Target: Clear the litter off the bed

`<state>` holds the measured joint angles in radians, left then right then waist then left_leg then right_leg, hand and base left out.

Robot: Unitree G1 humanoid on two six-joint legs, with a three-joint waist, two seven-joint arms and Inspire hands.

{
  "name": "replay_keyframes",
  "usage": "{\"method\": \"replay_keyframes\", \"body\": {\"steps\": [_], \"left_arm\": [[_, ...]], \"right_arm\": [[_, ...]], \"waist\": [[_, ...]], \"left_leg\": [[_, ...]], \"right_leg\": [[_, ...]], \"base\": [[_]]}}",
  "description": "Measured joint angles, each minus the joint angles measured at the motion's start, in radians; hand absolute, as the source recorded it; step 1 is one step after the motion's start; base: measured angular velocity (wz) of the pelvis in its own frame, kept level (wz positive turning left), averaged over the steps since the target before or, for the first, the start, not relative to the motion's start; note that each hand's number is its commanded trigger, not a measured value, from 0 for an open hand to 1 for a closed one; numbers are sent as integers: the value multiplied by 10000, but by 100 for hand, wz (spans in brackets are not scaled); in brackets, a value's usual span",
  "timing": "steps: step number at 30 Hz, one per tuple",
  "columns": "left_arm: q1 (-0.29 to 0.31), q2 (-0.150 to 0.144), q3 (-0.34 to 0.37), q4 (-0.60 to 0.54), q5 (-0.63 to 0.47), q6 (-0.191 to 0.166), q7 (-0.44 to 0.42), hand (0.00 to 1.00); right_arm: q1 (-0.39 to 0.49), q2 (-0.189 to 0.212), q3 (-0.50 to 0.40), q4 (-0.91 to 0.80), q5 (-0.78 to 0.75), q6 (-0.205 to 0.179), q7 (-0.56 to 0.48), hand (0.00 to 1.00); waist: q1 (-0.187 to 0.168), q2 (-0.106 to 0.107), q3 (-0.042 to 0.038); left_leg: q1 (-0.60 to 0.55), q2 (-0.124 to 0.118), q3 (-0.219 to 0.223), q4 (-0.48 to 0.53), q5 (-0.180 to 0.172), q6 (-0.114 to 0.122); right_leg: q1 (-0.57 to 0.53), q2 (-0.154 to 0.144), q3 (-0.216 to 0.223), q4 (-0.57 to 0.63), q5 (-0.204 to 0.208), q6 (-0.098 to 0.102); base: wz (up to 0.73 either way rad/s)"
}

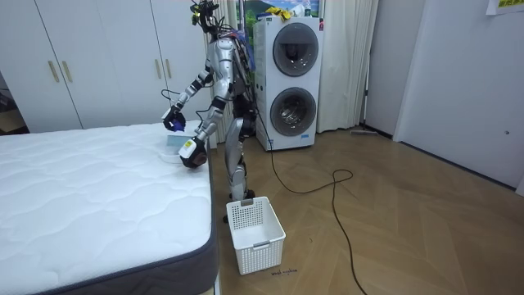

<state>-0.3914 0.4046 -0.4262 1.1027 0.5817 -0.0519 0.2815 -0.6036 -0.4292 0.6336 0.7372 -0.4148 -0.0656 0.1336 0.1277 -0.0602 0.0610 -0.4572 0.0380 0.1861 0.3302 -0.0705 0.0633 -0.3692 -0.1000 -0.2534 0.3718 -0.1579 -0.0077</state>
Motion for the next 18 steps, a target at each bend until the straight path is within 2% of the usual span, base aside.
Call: {"method": "replay_keyframes", "body": {"steps": [10,16,18], "left_arm": [[114,11,129,-5,7,-51,18,100],[233,10,294,-57,31,-69,26,100],[323,10,324,-58,13,-125,24,100]], "right_arm": [[27,-81,-43,40,-44,-11,-133,100],[665,-132,-1074,32,-31,-17,-230,100],[929,-268,-1255,50,104,-21,-314,100]], "waist": [[-130,-3,1],[-206,-2,0],[-195,4,-4]], "left_leg": [[53,-26,-3,9,-6,-10],[156,-4,-3,91,-44,-4],[299,0,-3,94,-50,-14]], "right_leg": [[56,-54,-76,90,-147,-28],[221,-46,-114,68,-151,-20],[364,-38,-88,54,-153,-21]], "base": [[2],[1],[0]]}}
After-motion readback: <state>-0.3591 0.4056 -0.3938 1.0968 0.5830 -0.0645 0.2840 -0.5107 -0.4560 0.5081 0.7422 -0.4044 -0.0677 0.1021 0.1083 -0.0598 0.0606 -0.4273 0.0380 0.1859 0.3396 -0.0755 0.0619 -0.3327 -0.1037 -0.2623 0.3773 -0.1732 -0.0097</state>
